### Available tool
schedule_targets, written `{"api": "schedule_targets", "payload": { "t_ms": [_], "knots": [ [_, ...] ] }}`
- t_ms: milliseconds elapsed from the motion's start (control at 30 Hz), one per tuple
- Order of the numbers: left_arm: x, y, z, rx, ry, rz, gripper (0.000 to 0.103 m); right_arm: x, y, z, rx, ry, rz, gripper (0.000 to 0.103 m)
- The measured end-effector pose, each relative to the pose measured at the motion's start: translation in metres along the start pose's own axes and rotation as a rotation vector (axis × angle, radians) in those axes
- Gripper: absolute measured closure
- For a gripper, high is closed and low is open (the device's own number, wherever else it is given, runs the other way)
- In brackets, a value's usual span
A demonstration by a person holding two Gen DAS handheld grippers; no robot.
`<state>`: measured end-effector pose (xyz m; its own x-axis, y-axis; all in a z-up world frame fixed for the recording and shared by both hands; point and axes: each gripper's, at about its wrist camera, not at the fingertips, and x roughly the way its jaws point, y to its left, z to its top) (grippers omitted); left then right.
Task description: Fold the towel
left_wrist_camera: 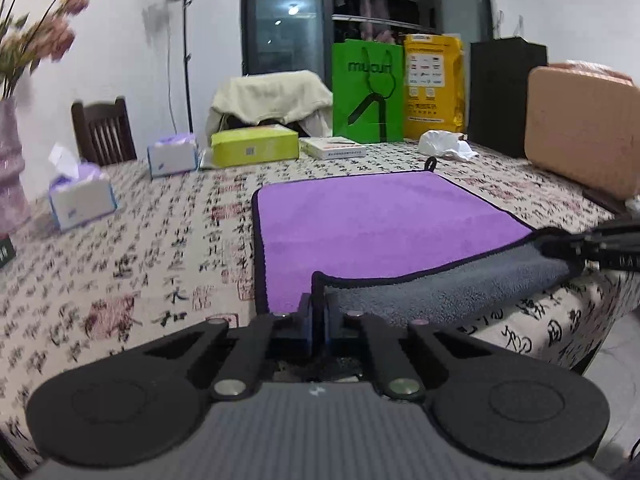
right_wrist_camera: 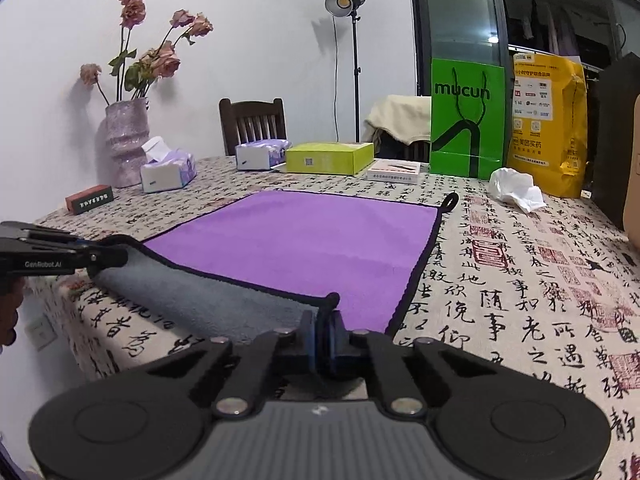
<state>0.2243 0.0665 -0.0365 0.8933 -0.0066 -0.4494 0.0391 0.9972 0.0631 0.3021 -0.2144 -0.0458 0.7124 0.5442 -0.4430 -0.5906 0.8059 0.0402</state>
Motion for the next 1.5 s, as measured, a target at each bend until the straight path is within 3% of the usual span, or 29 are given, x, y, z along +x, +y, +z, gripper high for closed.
{"api": "schedule_targets", "payload": {
  "t_ms": [633,1500],
  "knots": [
    [0.010,0.001,0.027,0.054,-0.060,0.027,0.098,0.004,-0.010,0.019,0.002,-0.042,-0.027,0.100],
    [0.069,0.018,0.070,0.078,-0.055,0.041,0.098,0.063,-0.038,0.072,-0.010,-0.010,-0.054,0.100]
  ]
}}
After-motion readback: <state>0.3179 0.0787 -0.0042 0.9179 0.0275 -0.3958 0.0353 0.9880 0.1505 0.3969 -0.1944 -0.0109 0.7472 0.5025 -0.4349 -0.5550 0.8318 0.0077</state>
